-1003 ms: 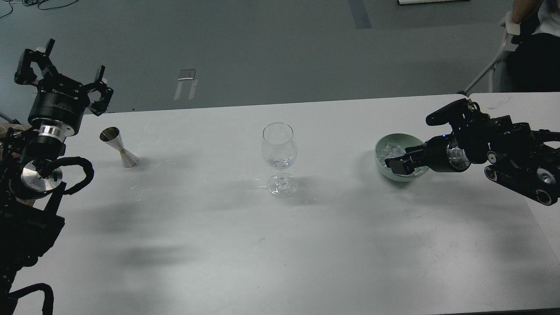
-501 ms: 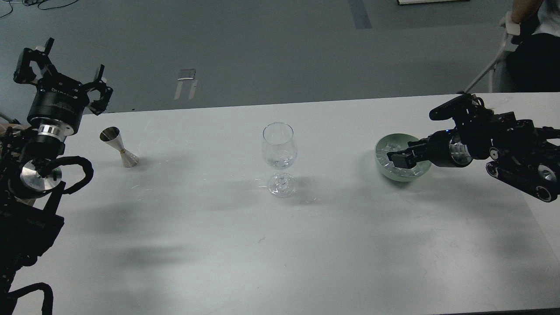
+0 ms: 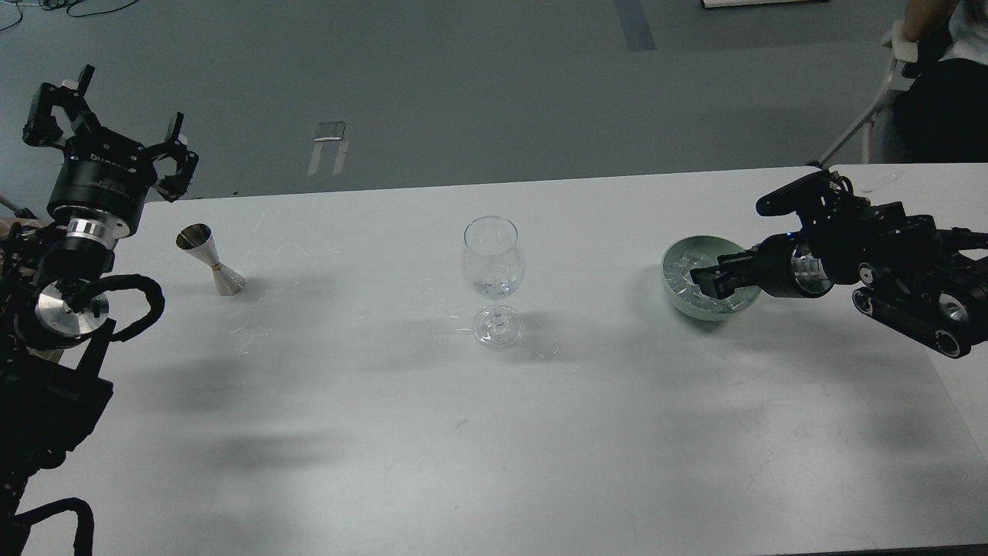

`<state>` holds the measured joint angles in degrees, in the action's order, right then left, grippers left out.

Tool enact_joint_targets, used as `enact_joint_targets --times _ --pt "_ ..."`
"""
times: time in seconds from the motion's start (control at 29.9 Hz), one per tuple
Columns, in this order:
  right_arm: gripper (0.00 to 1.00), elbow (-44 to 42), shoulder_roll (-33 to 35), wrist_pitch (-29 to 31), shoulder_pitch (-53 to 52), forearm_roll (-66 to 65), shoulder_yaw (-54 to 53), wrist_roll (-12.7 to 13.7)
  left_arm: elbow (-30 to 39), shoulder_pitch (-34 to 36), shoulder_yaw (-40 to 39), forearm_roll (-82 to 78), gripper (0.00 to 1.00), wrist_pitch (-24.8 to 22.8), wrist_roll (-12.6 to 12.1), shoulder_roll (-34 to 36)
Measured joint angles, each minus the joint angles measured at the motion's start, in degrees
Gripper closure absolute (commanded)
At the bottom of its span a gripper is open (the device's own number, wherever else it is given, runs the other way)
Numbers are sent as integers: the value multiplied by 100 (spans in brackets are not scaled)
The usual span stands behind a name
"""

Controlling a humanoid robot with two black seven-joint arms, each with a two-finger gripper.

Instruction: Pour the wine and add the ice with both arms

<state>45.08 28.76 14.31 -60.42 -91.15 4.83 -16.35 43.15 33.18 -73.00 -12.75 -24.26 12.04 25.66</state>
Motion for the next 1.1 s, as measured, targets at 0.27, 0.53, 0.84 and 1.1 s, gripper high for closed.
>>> enact_joint_targets --times 0.27,0.53,0.84,1.1 --pt "52 -53 -68 -15 23 0 -6 0 0 -9 -13 0 2 0 0 -8" --pt "51 -66 -131 -12 14 0 -8 -3 0 12 -21 0 2 0 0 -9" --pt "51 -64 -168 -8 -69 0 -8 -9 0 12 -21 0 2 0 0 7" --pt "51 -370 -308 -8 -73 9 -10 -13 0 -5 -21 0 2 0 0 9"
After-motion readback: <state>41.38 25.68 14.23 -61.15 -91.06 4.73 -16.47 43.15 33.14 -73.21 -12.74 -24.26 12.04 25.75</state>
